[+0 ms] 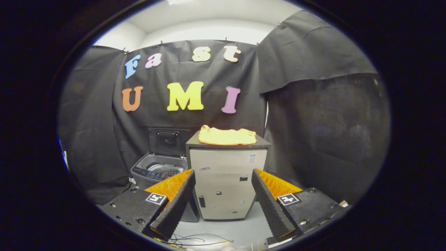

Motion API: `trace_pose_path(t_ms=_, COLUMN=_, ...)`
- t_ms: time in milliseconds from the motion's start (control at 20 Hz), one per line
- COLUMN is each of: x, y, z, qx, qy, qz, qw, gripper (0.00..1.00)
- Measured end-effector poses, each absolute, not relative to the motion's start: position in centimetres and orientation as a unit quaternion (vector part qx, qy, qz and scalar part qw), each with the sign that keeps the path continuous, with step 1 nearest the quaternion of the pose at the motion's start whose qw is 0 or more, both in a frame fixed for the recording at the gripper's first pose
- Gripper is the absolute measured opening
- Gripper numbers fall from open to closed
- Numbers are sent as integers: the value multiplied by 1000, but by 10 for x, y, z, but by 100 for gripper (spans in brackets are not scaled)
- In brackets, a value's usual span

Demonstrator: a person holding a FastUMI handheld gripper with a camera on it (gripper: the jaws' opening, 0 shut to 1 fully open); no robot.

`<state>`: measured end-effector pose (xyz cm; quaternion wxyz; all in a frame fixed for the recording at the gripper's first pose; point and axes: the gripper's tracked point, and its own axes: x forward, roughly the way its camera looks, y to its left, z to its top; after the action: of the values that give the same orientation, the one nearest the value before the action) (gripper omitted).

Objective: Put the clothes into the washing machine and then close the washing machine lid.

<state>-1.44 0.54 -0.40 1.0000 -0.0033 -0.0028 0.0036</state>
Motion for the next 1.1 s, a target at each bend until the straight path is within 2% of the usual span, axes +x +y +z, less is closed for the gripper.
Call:
trace_pose_path(t_ms=650, x=3, y=11, z=6, qx=-6, qy=-3, qz=5, qw=1000, gripper=100)
trace_pose_path(t_ms=1100, x=70, y=-7, z=58, qx=0, qy=-8, qz=2, qw=1000, gripper=100)
